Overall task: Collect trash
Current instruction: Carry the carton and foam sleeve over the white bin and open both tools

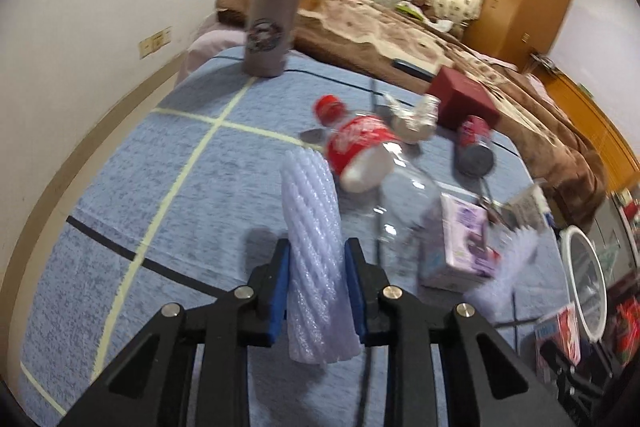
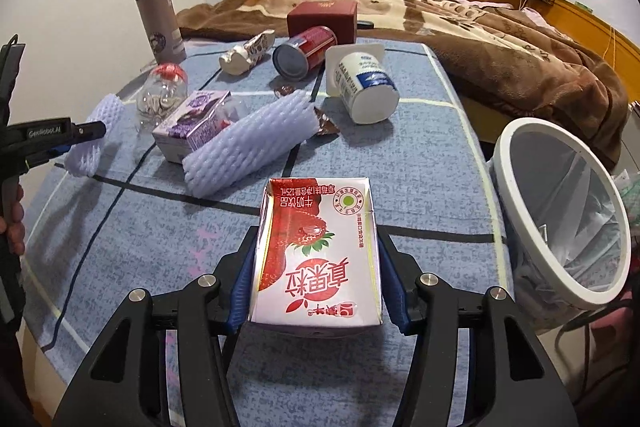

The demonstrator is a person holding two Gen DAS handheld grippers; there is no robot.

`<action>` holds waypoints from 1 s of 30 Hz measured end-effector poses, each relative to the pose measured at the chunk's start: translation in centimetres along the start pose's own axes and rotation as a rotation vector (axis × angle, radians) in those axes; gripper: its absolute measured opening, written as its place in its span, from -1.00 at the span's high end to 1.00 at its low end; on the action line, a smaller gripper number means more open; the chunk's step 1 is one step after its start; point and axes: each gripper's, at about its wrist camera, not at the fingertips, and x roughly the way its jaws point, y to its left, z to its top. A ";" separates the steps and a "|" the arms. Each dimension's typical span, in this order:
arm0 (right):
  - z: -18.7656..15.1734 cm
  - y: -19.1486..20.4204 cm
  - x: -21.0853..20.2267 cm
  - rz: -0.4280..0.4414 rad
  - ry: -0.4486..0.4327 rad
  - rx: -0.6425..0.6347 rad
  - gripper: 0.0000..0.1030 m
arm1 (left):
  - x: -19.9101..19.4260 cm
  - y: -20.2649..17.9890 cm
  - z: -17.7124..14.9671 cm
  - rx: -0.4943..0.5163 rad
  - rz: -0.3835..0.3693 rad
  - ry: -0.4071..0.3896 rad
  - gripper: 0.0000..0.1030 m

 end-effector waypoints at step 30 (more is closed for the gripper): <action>1.1 -11.5 -4.9 -0.114 -0.135 0.168 -0.07 | -3.0 -22.2 -2.9 0.385 -0.265 -0.006 0.45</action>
